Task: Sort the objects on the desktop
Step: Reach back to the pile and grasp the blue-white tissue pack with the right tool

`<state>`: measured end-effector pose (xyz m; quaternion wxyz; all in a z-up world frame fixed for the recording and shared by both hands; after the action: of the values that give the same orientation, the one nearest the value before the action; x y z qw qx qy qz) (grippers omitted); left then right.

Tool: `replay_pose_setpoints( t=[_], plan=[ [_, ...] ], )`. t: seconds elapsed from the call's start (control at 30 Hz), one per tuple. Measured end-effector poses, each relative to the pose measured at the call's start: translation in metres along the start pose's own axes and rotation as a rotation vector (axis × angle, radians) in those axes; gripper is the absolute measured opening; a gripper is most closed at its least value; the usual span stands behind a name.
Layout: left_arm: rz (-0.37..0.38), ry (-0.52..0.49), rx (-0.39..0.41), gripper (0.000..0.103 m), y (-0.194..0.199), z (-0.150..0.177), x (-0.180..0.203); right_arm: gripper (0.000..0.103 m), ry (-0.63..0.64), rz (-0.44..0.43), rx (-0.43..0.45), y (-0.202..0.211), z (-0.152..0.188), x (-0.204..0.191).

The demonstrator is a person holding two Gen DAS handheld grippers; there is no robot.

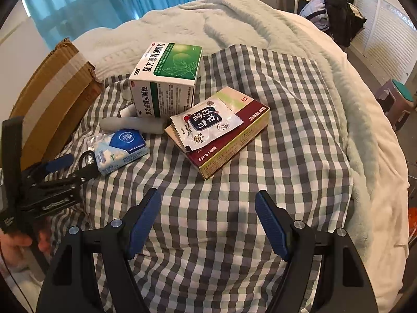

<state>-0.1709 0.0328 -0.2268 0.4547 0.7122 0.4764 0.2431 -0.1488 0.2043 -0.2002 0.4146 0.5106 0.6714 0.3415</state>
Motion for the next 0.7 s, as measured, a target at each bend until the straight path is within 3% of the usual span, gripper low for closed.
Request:
replay_pose_setpoints(
  t=[0.1,0.27,0.7],
  plan=[
    [-0.001,-0.041,-0.005,0.032,0.004,0.000,0.002,0.074,0.026,0.005,-0.004,0.001,0.003,-0.004],
    [0.109,0.079,-0.016,0.011,0.013,0.010,-0.011,0.075,0.024,-0.007,-0.012,0.000,0.007,-0.011],
    [0.111,0.156,-0.024,0.006,0.038,0.044,-0.046,0.077,0.119,-0.085,-0.009,-0.009,0.011,-0.085]
  ],
)
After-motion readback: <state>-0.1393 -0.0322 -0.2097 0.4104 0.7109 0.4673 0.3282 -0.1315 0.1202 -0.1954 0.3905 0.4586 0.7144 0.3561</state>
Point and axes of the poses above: each gripper's, at about its wrist camera, not at the fingertips, and y roughly against the way its jaws point, x to its right, z to its underside, the point moved 9 cm from there along -y, roughly the way its jaws point, and after that the axes turned 9 degrees about -y, right-handed, at the moved point
